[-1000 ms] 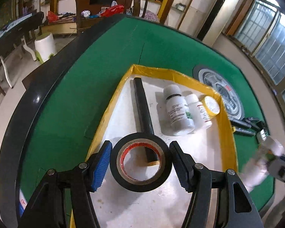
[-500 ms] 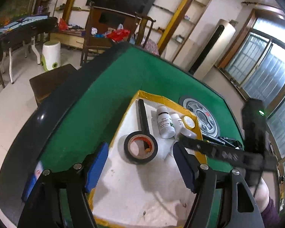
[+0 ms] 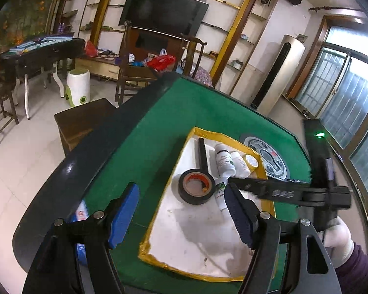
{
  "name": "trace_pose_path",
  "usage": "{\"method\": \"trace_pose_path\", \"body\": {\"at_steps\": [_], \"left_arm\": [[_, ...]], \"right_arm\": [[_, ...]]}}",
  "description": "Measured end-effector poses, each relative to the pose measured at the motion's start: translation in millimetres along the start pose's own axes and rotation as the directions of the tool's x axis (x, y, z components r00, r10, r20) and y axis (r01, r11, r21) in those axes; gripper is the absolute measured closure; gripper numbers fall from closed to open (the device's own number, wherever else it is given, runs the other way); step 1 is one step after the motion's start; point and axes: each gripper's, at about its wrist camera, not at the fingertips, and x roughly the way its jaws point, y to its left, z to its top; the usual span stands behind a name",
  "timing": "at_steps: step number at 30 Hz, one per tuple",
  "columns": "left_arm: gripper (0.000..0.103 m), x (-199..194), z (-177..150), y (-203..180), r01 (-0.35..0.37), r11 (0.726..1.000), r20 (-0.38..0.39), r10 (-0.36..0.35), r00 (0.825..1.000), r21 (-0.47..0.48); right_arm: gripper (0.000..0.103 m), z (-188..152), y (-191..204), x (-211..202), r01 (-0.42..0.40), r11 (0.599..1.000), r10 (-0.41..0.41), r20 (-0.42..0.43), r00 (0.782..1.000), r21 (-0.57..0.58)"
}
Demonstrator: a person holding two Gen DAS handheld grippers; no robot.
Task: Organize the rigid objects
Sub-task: 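Lower tape roll into the tray with left tool while right tool lowers the bottle there, both opening, then grasp the small white bottle on the table with the right tool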
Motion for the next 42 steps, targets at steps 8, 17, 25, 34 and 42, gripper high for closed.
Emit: {"method": "trace_pose_path", "body": {"at_steps": [8, 17, 25, 34, 42], "left_arm": [[0.023, -20, 1, 6, 0.032, 0.999, 0.07, -0.031, 0.997, -0.001], [0.004, -31, -13, -56, 0.129, 0.968, 0.062, -0.145, 0.987, 0.215], [0.004, -16, -39, -129, 0.226, 0.916, -0.059, -0.219, 0.974, 0.331], [0.004, -11, -65, -179, 0.284, 0.893, -0.174, -0.236, 0.956, 0.35], [0.004, -7, -70, -201, 0.262, 0.888, -0.194, -0.201, 0.96, 0.378]], "right_arm": [[0.046, 2, 13, -23, -0.064, 0.998, 0.063, 0.086, 0.994, 0.003], [0.046, -65, -87, -106, 0.149, 0.98, -0.176, 0.226, 0.958, 0.132], [0.042, -156, -255, -202, 0.299, 0.811, -0.456, 0.222, 0.862, 0.504], [0.038, -179, -366, -195, 0.257, 0.692, -0.458, 0.136, 0.878, 0.674], [0.076, -164, -311, -146, 0.096, 0.887, -0.181, 0.15, 0.972, 0.451]]}}
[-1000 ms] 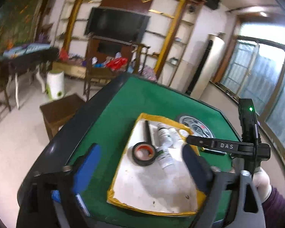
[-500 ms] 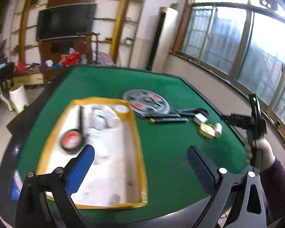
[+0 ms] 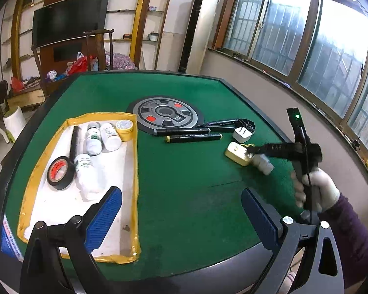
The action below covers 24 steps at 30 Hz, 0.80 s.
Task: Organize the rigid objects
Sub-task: 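Grasp the small white bottle on the table with the right tool, then grasp the yellow cartoon card with the left tool while right tool holds the bottle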
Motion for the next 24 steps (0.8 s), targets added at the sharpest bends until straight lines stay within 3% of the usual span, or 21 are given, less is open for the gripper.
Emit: {"method": "trace_pose_path", "body": {"at_steps": [2, 4, 8, 10, 13, 16, 24], "left_arm": [[0.004, 7, 2, -7, 0.008, 1.0, -0.017, -0.008, 1.0, 0.005], [0.004, 17, 3, -13, 0.013, 1.0, -0.037, -0.013, 0.999, 0.015], [0.004, 44, 4, -30, 0.029, 0.999, -0.094, -0.027, 0.995, 0.023], [0.004, 57, 6, -35, 0.042, 0.999, -0.118, -0.042, 0.992, 0.003], [0.004, 82, 11, -43, 0.06, 0.997, -0.152, -0.065, 0.986, -0.04], [0.004, 108, 17, -47, 0.066, 0.993, -0.184, -0.083, 0.979, -0.096], [0.004, 159, 29, -60, 0.049, 0.98, -0.221, -0.092, 0.971, -0.195]], "right_arm": [[0.075, -10, 15, 3, -0.094, 0.994, 0.092, -0.041, 0.995, -0.056], [0.074, -16, 20, -5, -0.139, 0.987, 0.136, -0.035, 0.99, -0.084], [0.036, -13, -1, -30, -0.088, 0.995, 0.092, 0.143, 0.985, -0.039], [0.036, -18, -21, -37, -0.1, 0.994, 0.089, 0.233, 0.968, 0.033], [0.036, -18, -48, -35, -0.099, 0.986, 0.065, 0.24, 0.969, 0.133], [0.036, -16, -58, -43, -0.095, 0.983, 0.044, 0.297, 0.954, 0.157], [0.035, -14, -77, -30, -0.114, 0.96, 0.046, 0.257, 0.965, 0.257]]}}
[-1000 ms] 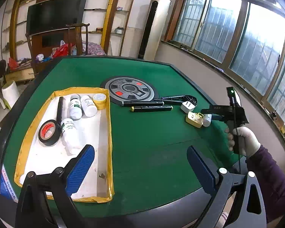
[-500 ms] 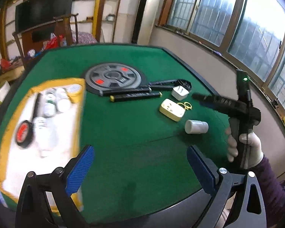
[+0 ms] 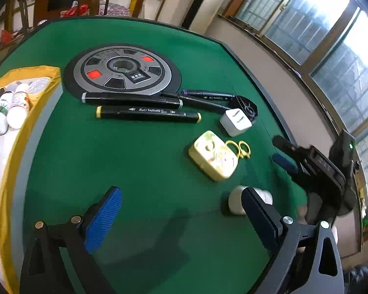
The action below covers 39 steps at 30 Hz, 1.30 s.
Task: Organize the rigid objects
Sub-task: 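Grasp the yellow cartoon card with the left tool while right tool holds the bottle, then carry the cartoon card and the white bottle toward the tray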
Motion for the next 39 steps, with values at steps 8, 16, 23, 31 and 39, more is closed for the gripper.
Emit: {"method": "trace_pose_path", "body": {"at_steps": [8, 16, 23, 31, 39], "left_arm": [[0.004, 44, 32, -35, -0.13, 0.992, 0.029, 0.13, 0.991, -0.004], [0.012, 86, 32, -63, -0.262, 0.955, 0.032, 0.26, 0.965, 0.139], [0.032, 55, 19, -29, -0.224, 0.959, 0.006, 0.226, 0.974, 0.177], [0.029, 26, 0, -2, -0.173, 0.975, 0.011, 0.173, 0.985, 0.136], [0.032, 15, -10, -3, -0.137, 0.974, 0.071, 0.126, 0.989, 0.18]], "right_arm": [[0.034, 0, -4, 3, -0.01, 0.999, 0.009, 0.002, 1.0, 0.039], [0.034, 0, -5, 3, -0.008, 0.999, 0.008, 0.006, 1.0, 0.039], [0.034, 0, -5, 3, -0.009, 0.999, 0.009, 0.005, 1.0, 0.039], [0.031, 2, -4, 1, 0.0, 1.0, 0.0, 0.007, 1.0, 0.021], [0.029, 3, 5, 1, 0.018, 1.0, -0.018, 0.013, 1.0, -0.007]]}}
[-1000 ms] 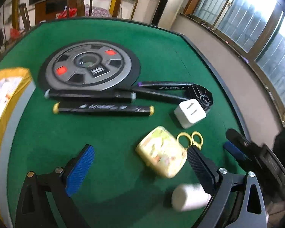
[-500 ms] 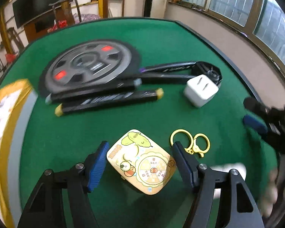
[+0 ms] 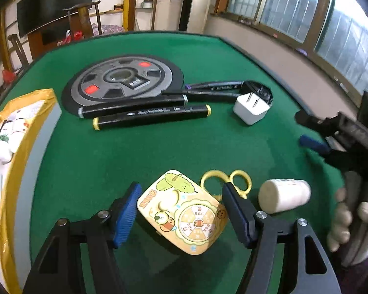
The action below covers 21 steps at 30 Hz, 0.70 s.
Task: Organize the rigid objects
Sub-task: 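Carry the cartoon card and the white bottle toward the tray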
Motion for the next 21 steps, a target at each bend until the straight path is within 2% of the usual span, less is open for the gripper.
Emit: {"method": "trace_pose_path", "body": {"at_steps": [8, 14, 17, 19, 21], "left_arm": [[0.032, -56, -9, 23, 0.037, 0.997, 0.115, -0.029, 0.993, -0.063], [0.032, -92, -26, 33, 0.048, 0.999, 0.157, -0.043, 0.987, -0.025], [0.032, -108, -35, 41, 0.049, 0.999, 0.173, -0.046, 0.984, -0.01], [0.032, -114, -38, 48, 0.054, 0.999, 0.177, -0.051, 0.983, -0.011], [0.032, -116, -41, 55, 0.073, 0.997, 0.175, -0.068, 0.982, -0.022]], "right_arm": [[0.026, -5, 10, 4, 0.032, 0.999, -0.031, 0.007, 0.999, -0.042], [0.026, -6, 14, 7, 0.06, 0.996, -0.06, -0.002, 0.998, -0.069], [0.027, -18, 37, 4, -0.002, 0.986, -0.017, -0.112, 0.994, -0.169], [0.027, -33, 66, -4, -0.03, 0.95, -0.02, -0.154, 0.988, -0.312], [0.027, -49, 92, -6, -0.048, 0.896, -0.045, -0.197, 0.979, -0.44]]}}
